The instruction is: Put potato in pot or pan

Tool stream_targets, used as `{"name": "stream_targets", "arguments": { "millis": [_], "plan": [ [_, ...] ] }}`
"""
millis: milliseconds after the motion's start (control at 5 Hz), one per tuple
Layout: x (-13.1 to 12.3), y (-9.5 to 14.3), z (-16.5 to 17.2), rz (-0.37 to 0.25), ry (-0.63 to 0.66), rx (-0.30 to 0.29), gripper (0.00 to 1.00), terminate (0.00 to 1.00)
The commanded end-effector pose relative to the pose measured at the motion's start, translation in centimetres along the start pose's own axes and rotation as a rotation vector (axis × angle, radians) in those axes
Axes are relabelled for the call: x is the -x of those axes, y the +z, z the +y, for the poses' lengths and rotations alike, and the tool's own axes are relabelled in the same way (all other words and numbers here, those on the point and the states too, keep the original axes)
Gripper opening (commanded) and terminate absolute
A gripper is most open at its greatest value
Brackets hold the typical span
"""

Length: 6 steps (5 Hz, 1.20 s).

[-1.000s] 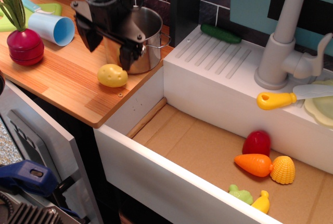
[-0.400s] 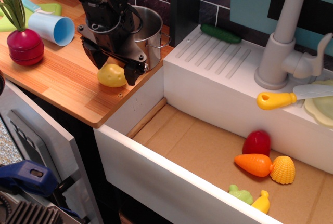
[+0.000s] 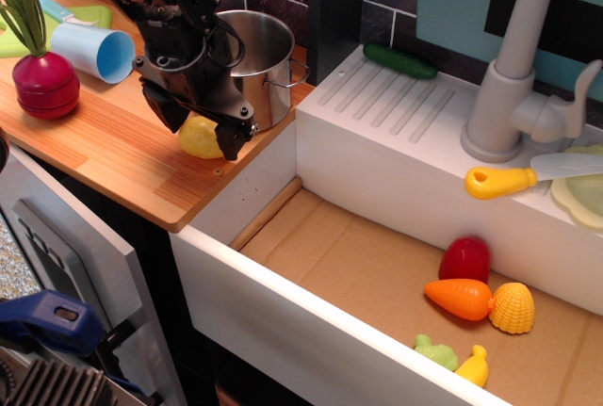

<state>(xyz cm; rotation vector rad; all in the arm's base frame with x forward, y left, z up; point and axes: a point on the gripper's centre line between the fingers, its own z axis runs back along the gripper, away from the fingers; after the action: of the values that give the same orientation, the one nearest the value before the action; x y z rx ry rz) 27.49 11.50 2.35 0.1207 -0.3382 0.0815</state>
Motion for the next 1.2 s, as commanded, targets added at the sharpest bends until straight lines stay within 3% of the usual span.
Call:
{"name": "stream_targets", "arguments": {
  "millis": [0, 200, 400, 800, 1000],
  "plan": [
    [-0.5, -0.4, 0.6, -0.035, 0.001, 0.013, 1.0, 0.0],
    [-0.8, -1.2, 0.6, -0.05, 0.007, 0.017, 1.0, 0.0],
    [-0.8, -1.3, 0.2, -0.055, 0.026, 0.005, 0.0, 0.0],
    [-0.4, 1.7, -1.1, 0.018, 0.062, -0.042, 0.0, 0.0],
    [-0.5, 3.7, -0.9, 0.04, 0.07, -0.096, 1.0, 0.0]
  ]
}}
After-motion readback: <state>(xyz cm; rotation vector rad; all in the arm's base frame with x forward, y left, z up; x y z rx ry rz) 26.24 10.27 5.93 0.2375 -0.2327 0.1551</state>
